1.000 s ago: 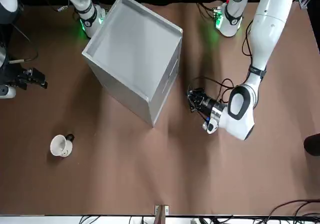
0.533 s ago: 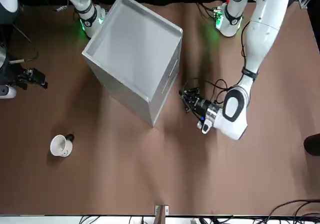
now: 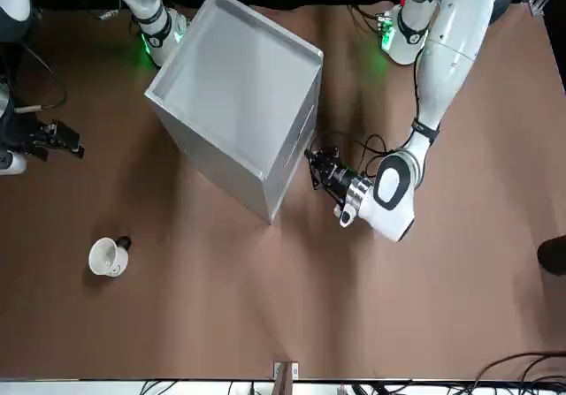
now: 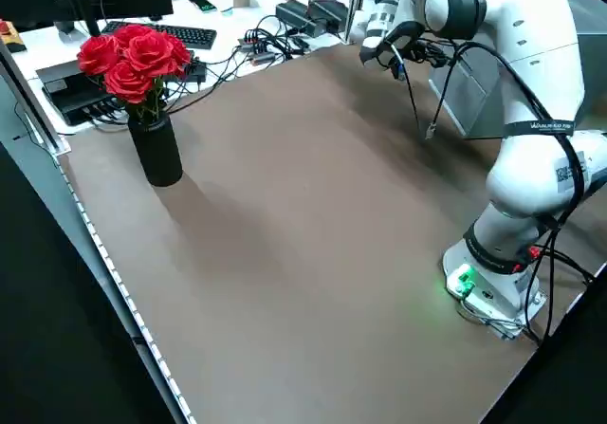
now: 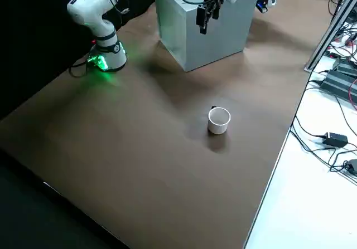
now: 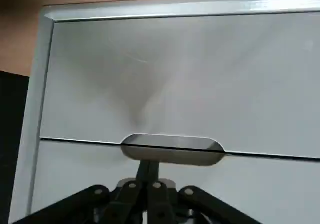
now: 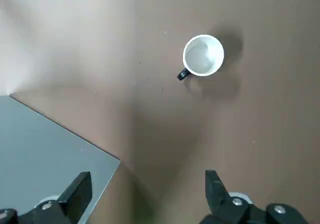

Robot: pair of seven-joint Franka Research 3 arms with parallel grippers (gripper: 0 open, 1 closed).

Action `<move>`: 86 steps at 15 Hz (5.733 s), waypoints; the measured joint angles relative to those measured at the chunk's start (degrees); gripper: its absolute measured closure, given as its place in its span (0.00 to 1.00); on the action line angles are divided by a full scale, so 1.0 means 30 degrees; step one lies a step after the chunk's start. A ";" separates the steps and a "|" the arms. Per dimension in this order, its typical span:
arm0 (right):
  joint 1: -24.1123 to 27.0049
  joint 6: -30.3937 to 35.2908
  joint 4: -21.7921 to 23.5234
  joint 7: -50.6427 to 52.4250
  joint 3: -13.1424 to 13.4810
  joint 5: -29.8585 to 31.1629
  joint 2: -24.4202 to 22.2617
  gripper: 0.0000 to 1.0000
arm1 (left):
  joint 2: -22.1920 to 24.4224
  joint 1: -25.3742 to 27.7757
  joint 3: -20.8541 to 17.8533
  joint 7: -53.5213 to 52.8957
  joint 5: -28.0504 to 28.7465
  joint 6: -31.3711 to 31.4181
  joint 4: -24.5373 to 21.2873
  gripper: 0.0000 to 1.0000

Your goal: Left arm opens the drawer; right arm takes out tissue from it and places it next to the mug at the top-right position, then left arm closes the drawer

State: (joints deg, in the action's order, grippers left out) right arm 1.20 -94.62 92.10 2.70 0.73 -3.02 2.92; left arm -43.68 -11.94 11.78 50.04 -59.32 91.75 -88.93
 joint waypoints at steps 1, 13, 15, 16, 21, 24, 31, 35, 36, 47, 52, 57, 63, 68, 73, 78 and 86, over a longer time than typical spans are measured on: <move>0.0000 -0.0003 0.0000 0.0000 -0.0001 -0.0011 0.0000 0.00 | -0.0008 -0.0050 0.0008 0.0000 -0.0015 0.0000 0.0000 0.99; 0.0010 0.0005 -0.0296 -0.0010 0.0064 -0.0059 -0.0041 0.00 | -0.0530 -0.0709 0.0023 -0.0180 -0.0123 0.0764 0.0038 0.99; -0.0016 0.0026 -0.0301 -0.0019 0.0022 -0.0073 -0.0041 0.00 | -0.0529 -0.0779 0.0146 -0.0401 -0.0124 0.0816 0.0075 0.99; -0.0011 0.0022 -0.0301 -0.0025 0.0048 -0.0073 -0.0041 0.00 | -0.0529 -0.0787 0.0223 -0.0426 -0.0124 0.0826 0.0078 0.99; 0.0061 0.0000 -0.0383 -0.0031 0.0164 -0.0280 -0.0042 0.00 | -0.0529 -0.0863 0.0486 -0.0490 -0.0124 0.0837 0.0082 0.99; 0.0264 -0.0005 -0.0428 -0.0034 0.0195 -0.0783 -0.0041 0.00 | -0.0530 -0.1050 0.0515 -0.0507 -0.0123 0.0859 0.0081 0.99; 0.0266 0.0134 -0.0450 -0.0034 0.0168 -0.0904 -0.0041 0.00 | -0.0564 -0.1164 0.0525 -0.1048 -0.0123 0.0896 0.0079 0.99; 0.0302 0.0326 -0.0369 -0.0034 0.0192 -0.0903 -0.0039 0.00 | -0.0571 -0.1178 0.0534 -0.1057 -0.0123 0.0896 0.0078 0.99; 0.0310 0.0333 -0.0368 -0.0034 0.0197 -0.0903 -0.0039 0.00 | -0.0573 -0.1177 0.0535 -0.1061 -0.0123 0.0895 0.0078 0.99; 0.0249 0.0448 -0.0376 -0.0034 0.0145 -0.0903 -0.0126 0.00 | -0.1079 -0.1064 0.0548 -0.1123 -0.0393 0.0173 0.0447 0.99; 0.0268 0.0443 -0.0375 -0.0034 0.0149 -0.0903 -0.0126 0.00 | -0.1127 -0.1063 0.0545 -0.1129 -0.0393 0.0101 0.0504 0.99; 0.0249 0.0487 -0.0375 -0.0034 0.0133 -0.0903 -0.0126 0.00 | -0.1314 -0.1062 0.0527 -0.1167 -0.0390 -0.0186 0.0739 0.99; 0.0166 0.0512 -0.0331 -0.0034 0.0110 -0.0903 -0.0126 0.00 | -0.1521 -0.1035 0.0522 -0.1168 -0.0390 -0.0462 0.0989 0.99; 0.0142 0.0508 -0.0331 -0.0034 0.0097 -0.0903 -0.0126 0.00 | -0.1531 -0.0989 0.0528 -0.1168 -0.0391 -0.0501 0.0989 0.99; 0.0142 0.0506 -0.0331 -0.0033 0.0097 -0.0903 -0.0126 0.00 | -0.1578 -0.0729 0.0517 -0.1168 -0.0385 -0.0718 0.0988 0.99; 0.0140 0.0506 -0.0331 -0.0033 0.0096 -0.0903 -0.0126 0.00 | -0.1584 0.0580 0.0389 -0.1268 0.0027 -0.1452 0.0989 0.99; 0.0040 0.0243 -0.0331 -0.0025 0.0053 -0.0905 -0.0126 0.00 | -0.1581 0.2826 0.0374 -0.1404 0.1435 -0.2253 0.1554 0.99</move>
State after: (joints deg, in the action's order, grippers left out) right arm 1.32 -93.89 91.11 2.63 0.89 -5.73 2.54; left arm -48.42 -3.46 12.90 45.83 -55.01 84.99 -84.27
